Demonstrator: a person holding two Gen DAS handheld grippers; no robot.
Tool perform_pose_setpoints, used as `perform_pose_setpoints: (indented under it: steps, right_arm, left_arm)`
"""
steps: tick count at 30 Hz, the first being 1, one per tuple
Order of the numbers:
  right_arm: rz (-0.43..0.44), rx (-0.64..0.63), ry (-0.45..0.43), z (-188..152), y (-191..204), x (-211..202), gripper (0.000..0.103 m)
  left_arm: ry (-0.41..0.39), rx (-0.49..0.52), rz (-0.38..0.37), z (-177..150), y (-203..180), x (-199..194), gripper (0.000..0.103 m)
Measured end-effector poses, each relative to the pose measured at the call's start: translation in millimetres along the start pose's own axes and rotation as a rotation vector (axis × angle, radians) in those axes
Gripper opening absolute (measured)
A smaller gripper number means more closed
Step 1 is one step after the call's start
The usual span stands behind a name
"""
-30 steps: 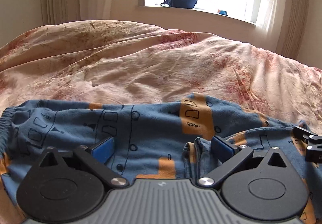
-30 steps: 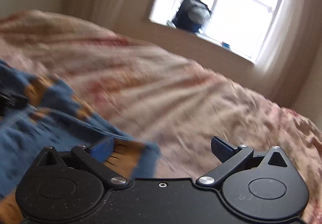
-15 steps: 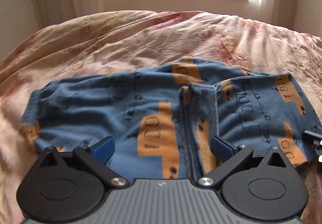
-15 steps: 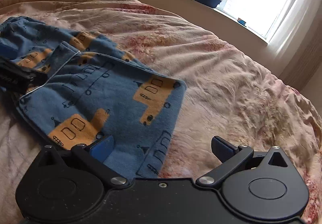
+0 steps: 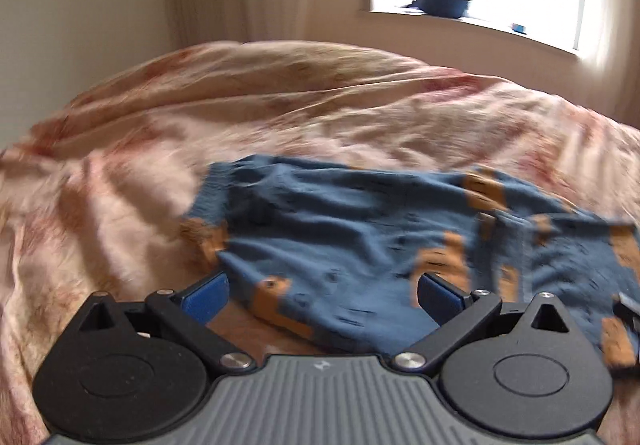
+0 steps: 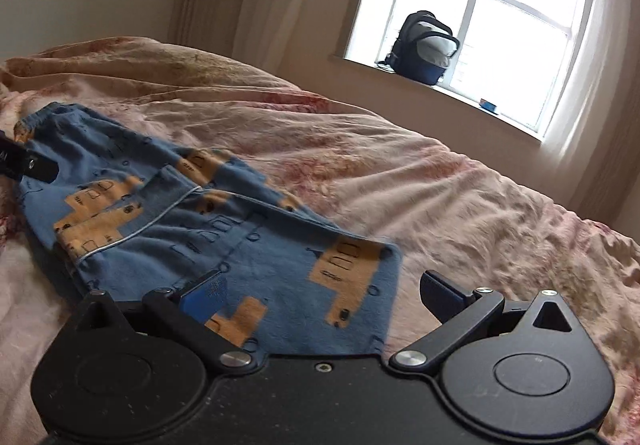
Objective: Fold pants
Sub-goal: 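Grasp the elastic waistband with the left gripper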
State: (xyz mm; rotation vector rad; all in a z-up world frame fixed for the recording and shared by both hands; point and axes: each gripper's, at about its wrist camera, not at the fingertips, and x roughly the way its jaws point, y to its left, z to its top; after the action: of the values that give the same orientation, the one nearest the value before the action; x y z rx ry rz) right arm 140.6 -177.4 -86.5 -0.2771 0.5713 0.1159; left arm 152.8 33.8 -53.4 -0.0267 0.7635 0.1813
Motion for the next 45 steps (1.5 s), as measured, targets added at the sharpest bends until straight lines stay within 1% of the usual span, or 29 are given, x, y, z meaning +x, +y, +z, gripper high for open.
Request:
perform_pose_setpoints:
  steps: [1, 4, 6, 9, 11, 12, 15, 19, 20, 22, 24, 26, 28, 31, 35, 39, 40, 41, 42, 44, 45]
  right_arm:
    - [0.012, -0.008, 0.0, -0.9, 5.1, 2.5, 0.102]
    - [0.041, -0.035, -0.025, -0.1, 18.4, 7.2, 0.102]
    - [0.043, -0.049, -0.049, 5.4, 25.5, 11.6, 0.102]
    - [0.022, -0.07, -0.043, 12.4, 35.7, 26.5, 0.102]
    - [0.013, -0.075, -0.012, 9.2, 39.7, 38.1, 0.102]
    - [0.017, -0.068, -0.011, 6.5, 39.3, 40.0, 0.102]
    - [0.037, -0.039, -0.02, 1.8, 33.5, 40.2, 0.102]
    - [0.04, -0.014, -0.021, -2.2, 32.6, 42.9, 0.102]
    - [0.037, -0.013, -0.026, -3.4, 33.2, 42.7, 0.102]
    - [0.027, -0.013, -0.036, -5.9, 34.9, 42.7, 0.102]
    - [0.019, -0.009, -0.039, -8.1, 36.7, 43.7, 0.102]
    - [0.009, -0.012, -0.044, -9.7, 38.3, 44.2, 0.102]
    - [-0.001, -0.023, -0.05, -10.7, 40.9, 43.9, 0.102]
    - [-0.012, -0.036, -0.055, -10.9, 42.8, 44.4, 0.102]
    - [-0.022, -0.045, -0.061, -11.6, 44.7, 44.3, 0.102]
    - [-0.026, -0.047, -0.065, -12.5, 46.0, 44.2, 0.102]
    - [-0.026, -0.048, -0.065, -12.7, 46.0, 44.3, 0.102]
    - [-0.026, -0.048, -0.065, -12.6, 46.0, 44.4, 0.102]
    - [-0.026, -0.048, -0.065, -12.6, 46.0, 44.4, 0.102]
    - [-0.032, -0.057, -0.069, -11.1, 46.9, 42.3, 0.102]
    - [-0.038, -0.069, -0.085, -8.7, 48.1, 38.8, 0.102]
  left_arm:
    - [-0.006, -0.062, 0.005, 2.6, 13.2, 4.0, 0.103]
    - [-0.083, -0.268, 0.0, 6.3, 51.2, 10.2, 0.103]
    - [-0.083, -0.364, -0.007, 9.3, 70.7, 16.7, 0.103]
    - [-0.053, -0.454, 0.006, 8.5, 88.3, 30.9, 0.103]
    - [-0.021, -0.495, 0.014, 5.7, 93.0, 38.0, 0.102]
    - [-0.012, -0.508, 0.01, 4.0, 92.7, 39.8, 0.102]
    - [-0.02, -0.502, -0.019, 1.6, 86.1, 42.2, 0.095]
    - [-0.067, -0.457, -0.006, 3.5, 72.9, 44.7, 0.079]
    - [-0.075, -0.453, 0.0, 3.9, 70.7, 45.1, 0.077]
    - [-0.096, -0.417, 0.02, 4.2, 64.3, 44.2, 0.077]
    - [-0.113, -0.335, 0.057, 6.5, 53.3, 42.5, 0.075]
    - [-0.151, -0.253, 0.08, 8.5, 41.5, 39.6, 0.074]
    - [-0.183, -0.203, 0.076, 9.8, 34.3, 37.1, 0.074]
    - [-0.213, -0.179, 0.066, 11.9, 29.6, 34.2, 0.074]
    - [-0.219, -0.185, 0.054, 14.4, 30.6, 32.7, 0.074]
    - [-0.2, -0.225, 0.039, 14.8, 38.5, 32.9, 0.074]
    - [-0.19, -0.25, 0.035, 14.9, 42.1, 34.1, 0.077]
    - [-0.173, -0.284, 0.026, 14.0, 47.4, 35.4, 0.084]
    - [-0.156, -0.323, 0.015, 13.0, 53.1, 37.5, 0.087]
    - [-0.127, -0.402, 0.0, 11.1, 64.5, 42.1, 0.088]
    - [-0.115, -0.438, -0.01, 10.2, 70.5, 44.2, 0.088]
